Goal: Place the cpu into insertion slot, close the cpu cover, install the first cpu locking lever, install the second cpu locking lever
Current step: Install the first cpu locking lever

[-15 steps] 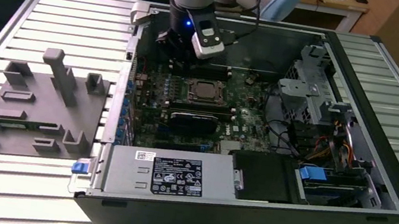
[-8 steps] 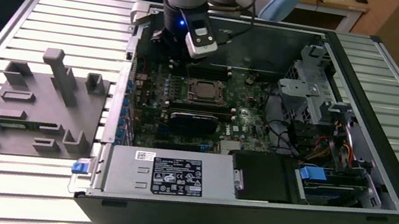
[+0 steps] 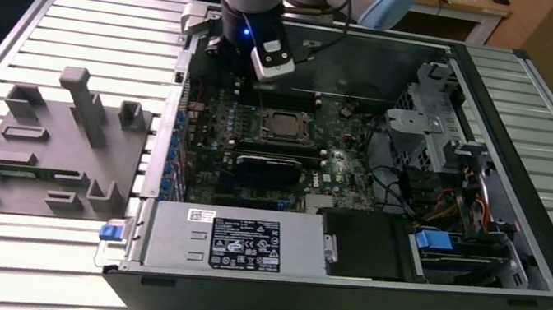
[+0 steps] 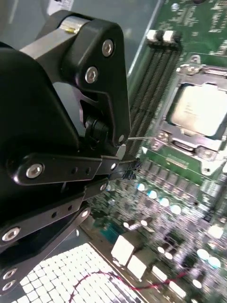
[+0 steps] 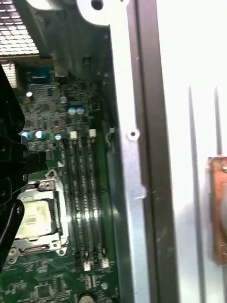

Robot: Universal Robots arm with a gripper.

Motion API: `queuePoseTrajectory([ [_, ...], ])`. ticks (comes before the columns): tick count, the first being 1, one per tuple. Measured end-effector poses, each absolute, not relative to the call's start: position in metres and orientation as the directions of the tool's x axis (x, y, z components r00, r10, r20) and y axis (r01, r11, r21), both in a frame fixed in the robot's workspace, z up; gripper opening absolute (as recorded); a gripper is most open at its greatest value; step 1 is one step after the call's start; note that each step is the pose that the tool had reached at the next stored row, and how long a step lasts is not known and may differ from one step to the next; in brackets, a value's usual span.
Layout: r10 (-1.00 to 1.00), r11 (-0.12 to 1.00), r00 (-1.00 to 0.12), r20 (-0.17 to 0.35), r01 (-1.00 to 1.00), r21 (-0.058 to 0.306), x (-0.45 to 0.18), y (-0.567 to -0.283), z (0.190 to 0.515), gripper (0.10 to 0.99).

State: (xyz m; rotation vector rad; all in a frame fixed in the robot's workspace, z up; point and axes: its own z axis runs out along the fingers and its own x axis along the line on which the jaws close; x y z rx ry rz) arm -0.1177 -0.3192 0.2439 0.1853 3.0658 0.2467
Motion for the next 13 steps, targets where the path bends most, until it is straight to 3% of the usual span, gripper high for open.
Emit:
queuePoseTrajectory([
  [6,0.128,0.965,-0.991,-0.042,0.115,0.235,-0.1199,-0.3191,0.2438,0.102],
  [13,0.128,0.965,-0.991,-0.042,0.115,0.237,-0.1113,-0.3191,0.2436,0.102],
])
